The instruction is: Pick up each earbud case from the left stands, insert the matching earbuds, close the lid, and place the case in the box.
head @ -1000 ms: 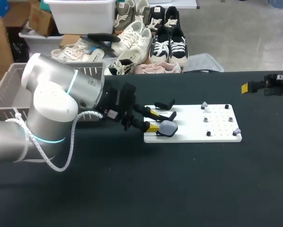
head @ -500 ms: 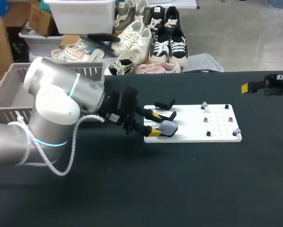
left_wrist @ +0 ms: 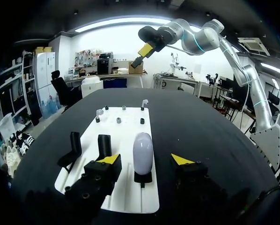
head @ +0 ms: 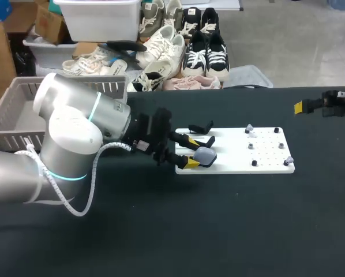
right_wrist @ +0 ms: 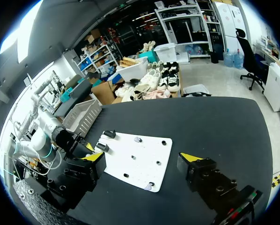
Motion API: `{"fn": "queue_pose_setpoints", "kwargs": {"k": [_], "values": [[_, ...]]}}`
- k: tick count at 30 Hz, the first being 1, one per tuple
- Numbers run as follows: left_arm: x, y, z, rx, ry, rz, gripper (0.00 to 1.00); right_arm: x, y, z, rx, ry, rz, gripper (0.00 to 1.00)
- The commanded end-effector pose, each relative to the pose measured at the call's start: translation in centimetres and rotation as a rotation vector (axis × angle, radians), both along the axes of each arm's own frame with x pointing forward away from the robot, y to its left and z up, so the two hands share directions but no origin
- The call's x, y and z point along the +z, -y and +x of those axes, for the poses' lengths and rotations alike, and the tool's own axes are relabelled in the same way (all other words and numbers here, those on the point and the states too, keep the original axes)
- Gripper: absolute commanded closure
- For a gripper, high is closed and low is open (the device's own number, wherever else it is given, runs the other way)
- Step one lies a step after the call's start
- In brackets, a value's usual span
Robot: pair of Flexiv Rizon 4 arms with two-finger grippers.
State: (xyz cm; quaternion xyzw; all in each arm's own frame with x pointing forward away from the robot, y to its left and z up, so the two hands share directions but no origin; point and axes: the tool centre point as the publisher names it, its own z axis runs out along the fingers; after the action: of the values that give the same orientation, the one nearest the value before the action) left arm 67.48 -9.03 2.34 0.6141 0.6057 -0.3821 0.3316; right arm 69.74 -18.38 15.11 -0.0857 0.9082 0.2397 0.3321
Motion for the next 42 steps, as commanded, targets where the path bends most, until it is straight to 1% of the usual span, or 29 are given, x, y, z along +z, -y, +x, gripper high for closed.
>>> {"fn": "queue_pose_setpoints", "kwargs": {"k": [1, 14, 16, 25, 32, 36, 38, 41, 42], "values": [[-0.3, 0.3, 0.5, -0.003, -0.001, -0.001, 0.32, -0.1, 0.1, 0.1, 0.005, 0.000, 0.003, 0.00], [-0.5, 0.5, 0.7, -0.009, -0.014, -0.003, 0.33, -0.1, 0.1, 0.1, 0.005, 0.000, 0.003, 0.00], [-0.5, 0.6, 0.7, -0.009, -0.016, -0.003, 0.35, -0.1, 0.1, 0.1, 0.005, 0.000, 0.003, 0.00], [-0.6, 1.0, 0.7, -0.014, -0.014, 0.001, 0.34, -0.1, 0.1, 0.1, 0.005, 0.000, 0.003, 0.00], [-0.6, 1.2, 0.8, -0.012, -0.007, -0.001, 0.36, -0.1, 0.1, 0.1, 0.005, 0.000, 0.003, 0.00], [-0.8, 1.2, 0.8, -0.012, -0.005, 0.002, 0.44, -0.1, 0.1, 0.1, 0.005, 0.000, 0.003, 0.00], [-0.8, 1.2, 0.8, -0.012, -0.004, 0.002, 0.51, -0.1, 0.1, 0.1, 0.005, 0.000, 0.003, 0.00], [-0.9, 1.3, 0.7, -0.010, -0.003, 0.002, 0.56, -0.1, 0.1, 0.1, 0.005, 0.000, 0.003, 0.00], [-0.9, 1.3, 0.7, -0.009, -0.002, 0.002, 0.57, -0.1, 0.1, 0.1, 0.005, 0.000, 0.003, 0.00]]}}
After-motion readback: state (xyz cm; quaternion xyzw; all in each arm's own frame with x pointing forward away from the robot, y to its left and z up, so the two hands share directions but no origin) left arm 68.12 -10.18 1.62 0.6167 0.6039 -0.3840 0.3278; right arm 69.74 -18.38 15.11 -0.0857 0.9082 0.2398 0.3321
